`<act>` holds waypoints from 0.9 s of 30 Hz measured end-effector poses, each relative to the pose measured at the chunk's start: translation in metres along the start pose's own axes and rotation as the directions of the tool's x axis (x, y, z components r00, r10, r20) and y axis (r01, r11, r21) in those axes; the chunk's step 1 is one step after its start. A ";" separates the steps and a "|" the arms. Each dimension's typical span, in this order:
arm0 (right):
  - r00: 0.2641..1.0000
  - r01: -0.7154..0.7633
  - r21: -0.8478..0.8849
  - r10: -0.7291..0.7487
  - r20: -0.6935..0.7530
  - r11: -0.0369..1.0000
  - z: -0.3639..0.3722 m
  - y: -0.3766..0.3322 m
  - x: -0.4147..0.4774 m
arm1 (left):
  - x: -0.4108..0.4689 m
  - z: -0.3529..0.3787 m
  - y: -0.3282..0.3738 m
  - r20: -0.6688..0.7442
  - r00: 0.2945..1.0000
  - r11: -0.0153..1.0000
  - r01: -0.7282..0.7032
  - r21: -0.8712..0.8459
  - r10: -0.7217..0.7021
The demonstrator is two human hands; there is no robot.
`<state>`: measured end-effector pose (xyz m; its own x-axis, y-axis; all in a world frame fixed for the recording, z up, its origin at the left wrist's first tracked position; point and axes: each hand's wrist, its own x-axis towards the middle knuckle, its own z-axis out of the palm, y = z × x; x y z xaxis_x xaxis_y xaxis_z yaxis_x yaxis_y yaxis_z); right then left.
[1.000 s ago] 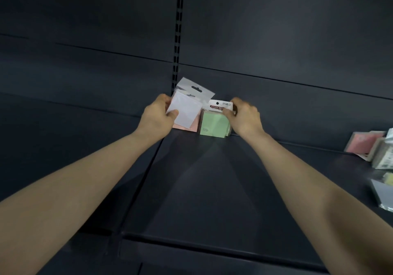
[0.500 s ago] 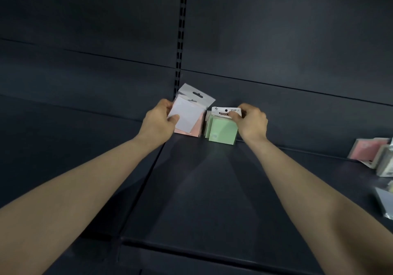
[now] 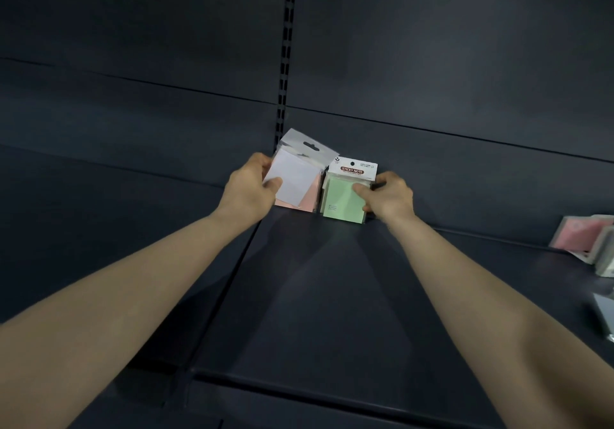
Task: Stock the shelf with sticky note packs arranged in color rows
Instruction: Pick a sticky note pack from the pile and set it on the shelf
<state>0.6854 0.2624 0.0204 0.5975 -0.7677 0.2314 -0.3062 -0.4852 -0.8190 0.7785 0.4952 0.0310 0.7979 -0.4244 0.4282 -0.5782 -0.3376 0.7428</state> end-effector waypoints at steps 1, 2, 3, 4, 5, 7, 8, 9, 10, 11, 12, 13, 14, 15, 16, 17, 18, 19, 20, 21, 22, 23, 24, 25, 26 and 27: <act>1.000 -0.006 0.007 0.006 0.005 1.000 0.001 -0.001 0.000 | 0.000 0.000 0.000 0.001 1.000 1.000 0.003 0.002 -0.003; 1.000 -0.006 0.007 0.006 0.008 1.000 0.002 0.000 0.000 | 0.000 0.000 -0.001 0.001 1.000 1.000 0.005 0.004 -0.005; 1.000 -0.002 0.000 0.002 0.012 1.000 0.003 0.000 0.000 | 0.000 0.001 -0.001 0.002 1.000 1.000 0.005 0.005 -0.005; 1.000 0.009 -0.010 -0.009 0.013 1.000 0.003 0.000 -0.001 | 0.001 0.001 -0.001 0.005 1.000 1.000 0.004 0.005 -0.004; 1.000 0.026 -0.024 -0.026 0.010 0.999 0.003 0.000 -0.001 | 0.000 0.001 -0.002 0.008 1.000 1.000 0.003 0.004 -0.003; 0.997 0.082 -0.066 -0.082 -0.007 0.994 0.002 0.002 -0.002 | 0.000 0.002 -0.002 0.016 1.000 1.000 0.002 0.001 -0.002; 0.994 0.109 -0.092 -0.111 -0.015 0.990 0.001 0.002 -0.003 | 0.000 0.002 -0.002 0.017 1.000 1.000 0.001 0.001 -0.001; 0.990 0.137 -0.117 -0.141 -0.026 0.984 -0.001 0.002 -0.004 | 0.000 0.002 -0.001 0.018 1.000 1.000 0.001 0.001 -0.001; 0.984 0.166 -0.141 -0.173 -0.038 0.976 -0.003 0.002 -0.005 | 0.000 0.001 -0.001 0.017 1.000 1.000 0.002 0.001 -0.002; 0.977 0.198 -0.163 -0.209 -0.049 0.966 -0.005 0.000 -0.006 | 0.000 0.000 -0.001 0.016 1.000 1.000 0.003 0.001 -0.003; 0.969 0.226 -0.187 -0.241 -0.060 0.956 -0.008 -0.001 -0.006 | 0.000 -0.001 -0.001 0.014 1.000 1.000 0.003 0.001 -0.003; 0.960 0.250 -0.209 -0.270 -0.072 0.945 -0.011 -0.004 -0.008 | 0.000 -0.002 -0.001 0.012 1.000 1.000 0.000 0.001 0.000; 0.953 0.265 -0.225 -0.290 -0.087 0.938 -0.014 -0.007 -0.008 | 0.000 -0.003 -0.001 0.008 1.000 1.000 -0.005 0.000 0.005; 0.947 0.277 -0.236 -0.306 -0.098 0.932 -0.016 -0.009 -0.008 | -0.001 -0.005 -0.001 -0.001 1.000 1.000 -0.015 0.002 0.015; 0.943 0.287 -0.247 -0.319 -0.097 0.925 -0.019 -0.012 -0.007 | -0.002 -0.006 -0.001 -0.016 0.999 1.000 -0.028 0.009 0.028; 0.940 0.302 -0.263 -0.332 -0.077 0.916 -0.020 -0.014 -0.007 | -0.003 -0.007 -0.001 -0.034 0.998 0.999 -0.044 0.017 0.045; 0.938 0.320 -0.286 -0.345 -0.041 0.903 -0.021 -0.015 -0.007 | -0.004 -0.008 0.000 -0.052 0.997 0.998 -0.059 0.022 0.060; 0.937 0.333 -0.306 -0.350 0.000 0.892 -0.020 -0.015 -0.008 | -0.005 -0.008 0.000 -0.062 0.995 0.997 -0.070 0.021 0.072; 0.937 0.339 -0.317 -0.348 0.030 0.886 -0.018 -0.015 -0.009 | -0.006 -0.009 0.001 -0.065 0.995 0.997 -0.075 0.017 0.076; 0.935 0.346 -0.321 -0.351 0.042 0.882 -0.016 -0.013 -0.011 | -0.007 -0.009 0.001 -0.061 0.995 0.997 -0.073 0.011 0.074; 0.931 0.354 -0.321 -0.364 0.032 0.878 -0.014 -0.011 -0.014 | -0.007 -0.008 0.001 -0.054 0.996 0.998 -0.067 0.004 0.067; 0.924 0.364 -0.321 -0.382 0.009 0.874 -0.013 -0.011 -0.016 | -0.007 -0.008 0.001 -0.048 0.997 0.998 -0.062 0.000 0.062; 0.917 0.372 -0.319 -0.399 -0.021 0.872 -0.013 -0.012 -0.019 | -0.007 -0.008 0.000 -0.044 0.997 0.998 -0.062 0.000 0.062; 0.911 0.376 -0.312 -0.410 -0.049 0.872 -0.014 -0.014 -0.021 | -0.008 -0.008 0.001 -0.043 0.997 0.998 -0.070 0.003 0.071; 0.907 0.377 -0.306 -0.415 -0.068 0.874 -0.014 -0.017 -0.022 | -0.008 -0.008 0.000 -0.047 0.995 0.996 -0.089 0.013 0.090; 0.908 0.370 -0.306 -0.411 -0.081 0.877 -0.016 -0.020 -0.023 | -0.009 -0.007 0.001 -0.056 0.991 0.992 -0.119 0.029 0.121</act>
<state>0.6661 0.2834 0.0395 0.6087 -0.5314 0.5891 -0.2742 -0.8377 -0.4723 0.7723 0.5050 0.0316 0.7306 -0.4139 0.5430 -0.6738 -0.3085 0.6714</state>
